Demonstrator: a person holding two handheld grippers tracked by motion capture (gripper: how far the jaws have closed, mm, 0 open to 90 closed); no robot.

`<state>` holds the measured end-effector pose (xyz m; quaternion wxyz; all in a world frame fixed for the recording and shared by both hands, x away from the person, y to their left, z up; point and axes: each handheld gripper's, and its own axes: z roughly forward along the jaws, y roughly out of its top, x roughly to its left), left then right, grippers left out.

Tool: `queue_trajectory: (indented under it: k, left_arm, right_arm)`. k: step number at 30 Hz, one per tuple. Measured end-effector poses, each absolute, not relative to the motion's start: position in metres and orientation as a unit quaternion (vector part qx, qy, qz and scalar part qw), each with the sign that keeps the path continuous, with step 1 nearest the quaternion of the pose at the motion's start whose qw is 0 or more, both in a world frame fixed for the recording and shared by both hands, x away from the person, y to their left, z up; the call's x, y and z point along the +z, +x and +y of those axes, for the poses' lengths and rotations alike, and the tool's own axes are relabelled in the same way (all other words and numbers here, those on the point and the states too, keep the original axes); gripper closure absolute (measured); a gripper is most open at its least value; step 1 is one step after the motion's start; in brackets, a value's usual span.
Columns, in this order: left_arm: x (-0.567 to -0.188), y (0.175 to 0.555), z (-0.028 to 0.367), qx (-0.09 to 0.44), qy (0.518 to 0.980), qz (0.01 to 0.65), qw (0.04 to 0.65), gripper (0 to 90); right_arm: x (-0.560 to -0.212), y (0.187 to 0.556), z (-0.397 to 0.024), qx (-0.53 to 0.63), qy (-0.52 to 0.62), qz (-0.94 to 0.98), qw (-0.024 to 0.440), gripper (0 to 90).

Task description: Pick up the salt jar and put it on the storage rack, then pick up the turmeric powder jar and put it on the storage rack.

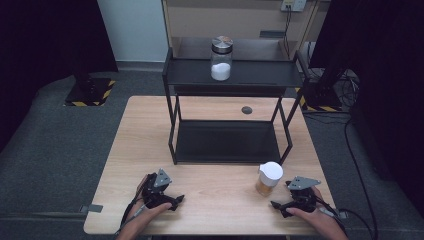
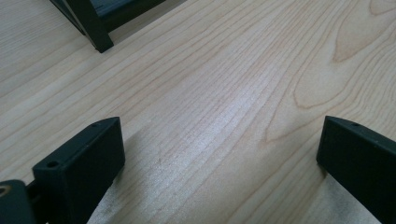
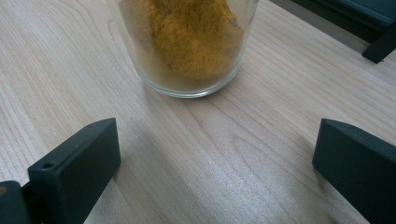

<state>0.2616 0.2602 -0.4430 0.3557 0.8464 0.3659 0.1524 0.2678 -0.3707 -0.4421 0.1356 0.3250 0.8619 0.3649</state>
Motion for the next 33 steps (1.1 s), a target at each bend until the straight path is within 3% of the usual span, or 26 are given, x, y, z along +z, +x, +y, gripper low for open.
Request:
queue_trajectory:
  k: [33]
  left_arm:
    - [-0.4429, 0.2605, 0.2584, 0.154, 0.842, 0.376, 0.354, 0.0]
  right_arm:
    - [-0.4419, 0.2616, -0.3691, 0.369, 0.329, 0.858, 0.141, 4.7]
